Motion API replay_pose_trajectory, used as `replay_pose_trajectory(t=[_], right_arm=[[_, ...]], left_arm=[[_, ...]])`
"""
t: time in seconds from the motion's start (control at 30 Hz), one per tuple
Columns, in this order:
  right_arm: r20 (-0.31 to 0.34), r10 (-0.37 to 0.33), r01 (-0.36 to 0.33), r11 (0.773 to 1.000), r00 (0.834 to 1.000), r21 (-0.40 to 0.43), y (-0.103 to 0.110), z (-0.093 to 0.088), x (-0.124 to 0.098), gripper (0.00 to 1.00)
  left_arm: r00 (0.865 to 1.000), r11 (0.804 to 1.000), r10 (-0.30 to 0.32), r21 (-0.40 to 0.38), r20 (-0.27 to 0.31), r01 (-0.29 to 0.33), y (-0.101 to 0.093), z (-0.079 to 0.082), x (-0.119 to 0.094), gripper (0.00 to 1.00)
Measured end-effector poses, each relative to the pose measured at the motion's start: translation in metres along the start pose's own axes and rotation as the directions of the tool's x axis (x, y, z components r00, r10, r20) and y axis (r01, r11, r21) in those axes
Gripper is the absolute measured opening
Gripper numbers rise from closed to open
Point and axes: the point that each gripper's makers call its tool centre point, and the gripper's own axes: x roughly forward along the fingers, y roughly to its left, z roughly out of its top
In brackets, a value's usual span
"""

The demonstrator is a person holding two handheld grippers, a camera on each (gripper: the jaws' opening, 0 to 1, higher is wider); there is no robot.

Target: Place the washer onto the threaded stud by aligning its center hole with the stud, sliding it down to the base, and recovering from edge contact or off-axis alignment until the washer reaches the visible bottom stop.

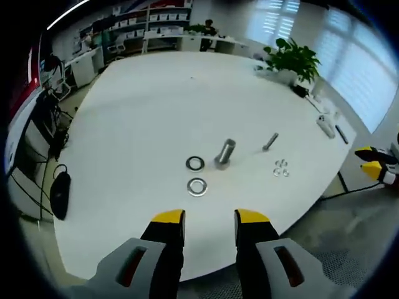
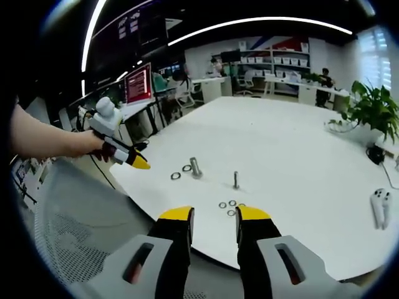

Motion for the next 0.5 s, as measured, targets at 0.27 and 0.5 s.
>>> replay_pose_trajectory(t=[0.27,0.5], right_arm=[[-0.019,-0.003,0.003,1.0,1.0,-0.007,0.0,-0.003,0.001,0.29],[-0.029,-0.023,0.023,1.0,0.999,0.001,-0.004,-0.005,0.0,0.29]], left_arm=[[0.995,0.996,0.022,0.09,-0.102,-0.013,0.007,-0.001,0.033,0.32],[0.983,0.992,0.019,0.129,-0.183,0.005,0.014,0.005,0.064,0.32]])
